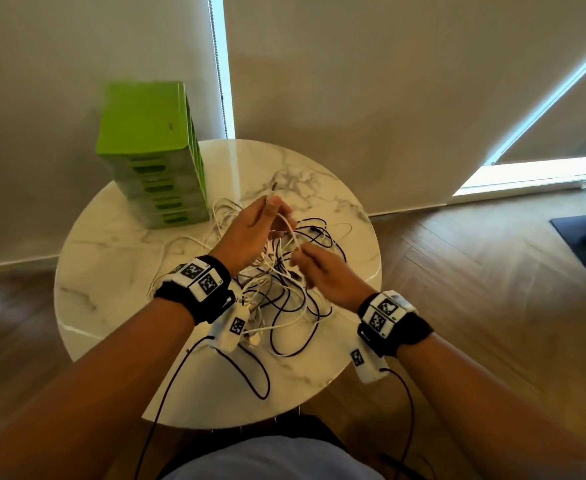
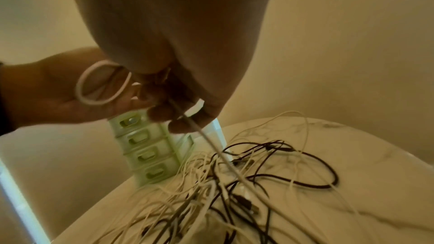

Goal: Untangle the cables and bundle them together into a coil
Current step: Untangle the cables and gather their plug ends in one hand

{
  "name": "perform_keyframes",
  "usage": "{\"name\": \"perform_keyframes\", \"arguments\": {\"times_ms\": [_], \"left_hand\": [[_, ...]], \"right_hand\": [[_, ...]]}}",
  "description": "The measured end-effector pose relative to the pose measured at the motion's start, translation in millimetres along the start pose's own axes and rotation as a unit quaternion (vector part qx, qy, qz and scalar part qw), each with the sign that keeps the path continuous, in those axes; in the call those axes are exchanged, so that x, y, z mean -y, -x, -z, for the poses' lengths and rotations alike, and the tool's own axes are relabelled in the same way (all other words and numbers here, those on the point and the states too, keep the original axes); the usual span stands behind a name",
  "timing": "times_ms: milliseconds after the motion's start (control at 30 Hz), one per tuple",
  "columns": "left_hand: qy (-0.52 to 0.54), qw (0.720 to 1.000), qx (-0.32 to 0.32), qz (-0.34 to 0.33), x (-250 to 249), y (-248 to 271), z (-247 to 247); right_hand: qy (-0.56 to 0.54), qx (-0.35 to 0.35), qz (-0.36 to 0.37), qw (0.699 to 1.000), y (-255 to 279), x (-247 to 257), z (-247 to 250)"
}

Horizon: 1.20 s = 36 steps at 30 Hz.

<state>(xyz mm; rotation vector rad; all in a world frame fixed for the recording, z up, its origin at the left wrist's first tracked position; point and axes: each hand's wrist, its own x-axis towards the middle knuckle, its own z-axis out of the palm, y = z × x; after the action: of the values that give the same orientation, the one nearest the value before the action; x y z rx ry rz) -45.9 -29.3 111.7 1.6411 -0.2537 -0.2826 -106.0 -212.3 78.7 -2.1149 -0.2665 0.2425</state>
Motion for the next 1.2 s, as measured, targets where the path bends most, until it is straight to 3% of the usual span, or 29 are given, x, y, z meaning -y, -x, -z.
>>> {"name": "perform_keyframes", "arguments": {"times_ms": [167,233,300,433,500,567,633,733,833,900,1033,1200], "left_hand": [[0.098,0.991,-0.076,0.054,-5.9,-2.3,23.0],[0.110,0.988,-0.094,0.046,-10.2,-4.1,26.7],[0.127,0.986,-0.108,0.019,-15.0,-5.1,27.3],[0.274,0.956,-0.102,0.024,-22.5,-9.9,24.9],[0.251,0.964,-0.073,0.042,-21.9,-11.7,21.6],[0.154,0.986,-0.043,0.046,-18.0,-12.3,20.1],[0.067,0.996,-0.026,0.054,-12.6,-11.8,19.1],[0.013,0.995,-0.054,0.079,1.3,-10.3,17.5],[0.031,0.991,-0.065,0.112,21.5,-8.0,13.5],[0.054,0.987,-0.063,0.135,32.5,-6.8,9.4],[0.053,0.981,-0.084,0.166,44.5,-5.4,2.3],[0.017,0.978,-0.114,0.174,57.3,-1.3,1.9]], "right_hand": [[0.115,-0.130,-0.081,0.982,-1.5,-34.3,46.6],[0.121,-0.134,-0.140,0.974,-0.9,-49.9,47.0],[0.137,-0.077,-0.168,0.973,7.7,-62.1,33.5],[0.259,0.132,-0.139,0.947,30.7,-70.0,-15.8],[0.231,0.200,-0.116,0.945,32.5,-63.7,-28.2],[0.213,0.261,-0.094,0.937,23.9,-58.0,-21.3],[0.206,0.275,-0.086,0.935,7.9,-58.0,-1.4],[0.184,0.242,-0.076,0.950,-22.8,-52.2,26.5],[0.193,0.185,-0.038,0.963,-64.4,-49.8,30.6],[0.214,0.188,-0.010,0.959,-91.5,-47.0,23.3],[0.310,0.258,0.037,0.914,-134.4,-44.4,1.3],[0.467,0.301,0.088,0.827,-159.9,-49.0,-12.2]]}}
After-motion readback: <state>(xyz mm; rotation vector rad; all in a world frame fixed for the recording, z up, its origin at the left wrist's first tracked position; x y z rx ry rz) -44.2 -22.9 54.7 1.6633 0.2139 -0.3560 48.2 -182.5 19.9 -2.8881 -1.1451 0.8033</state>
